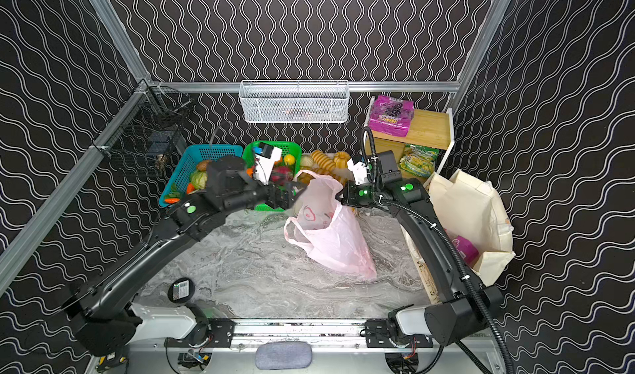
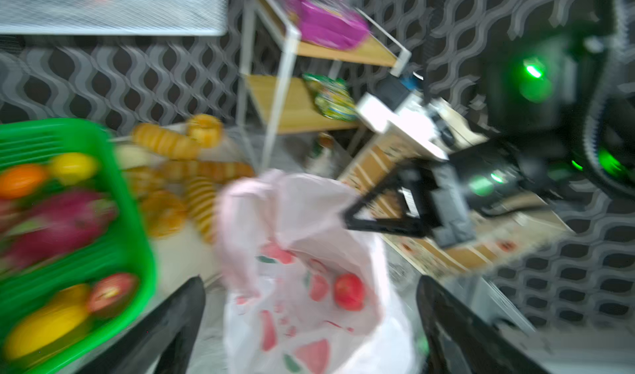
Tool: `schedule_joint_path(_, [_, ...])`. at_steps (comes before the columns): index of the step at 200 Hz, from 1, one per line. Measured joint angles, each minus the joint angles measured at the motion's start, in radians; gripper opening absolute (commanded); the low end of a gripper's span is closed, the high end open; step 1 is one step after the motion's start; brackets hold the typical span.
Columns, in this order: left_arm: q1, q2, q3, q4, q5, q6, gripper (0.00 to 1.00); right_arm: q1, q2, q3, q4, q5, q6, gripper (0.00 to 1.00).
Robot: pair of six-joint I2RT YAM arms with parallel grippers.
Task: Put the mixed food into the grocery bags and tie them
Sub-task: 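Return the left gripper to the green basket and grasp a yellow pear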
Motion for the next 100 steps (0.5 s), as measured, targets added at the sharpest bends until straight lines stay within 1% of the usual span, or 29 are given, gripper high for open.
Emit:
schedule_joint_path(9, [0.069,-0.019,-0.021,-0.008,-0.010,0.000,0.89,0.000,0.001,0.000,0.002,-0.001,0.000,0.00])
schedule_joint_path(21, [0.184,-0.014,-0.034,-0.021,-0.004,-0.007,0.90,0.000,0.001,0.000,0.004,-0.005,0.000,0.00])
schedule_joint_path(30, [0.263,0.027,-0.022,-0.047,0.003,-0.019,0.90,0.000,0.001,0.000,0.004,-0.007,0.000,0.00])
schedule_joint_path(38, [0.308,0.084,0.005,-0.071,0.011,-0.021,0.91,0.000,0.001,0.001,0.004,-0.011,0.000,0.00])
schedule_joint_path(66, [0.364,0.309,0.090,-0.136,0.034,0.043,0.92,0.000,0.002,0.013,0.004,-0.015,-0.001,0.00])
schedule_joint_path(100, [0.427,0.605,0.246,-0.191,0.032,0.164,0.83,0.000,0.009,0.026,0.003,-0.016,-0.001,0.00])
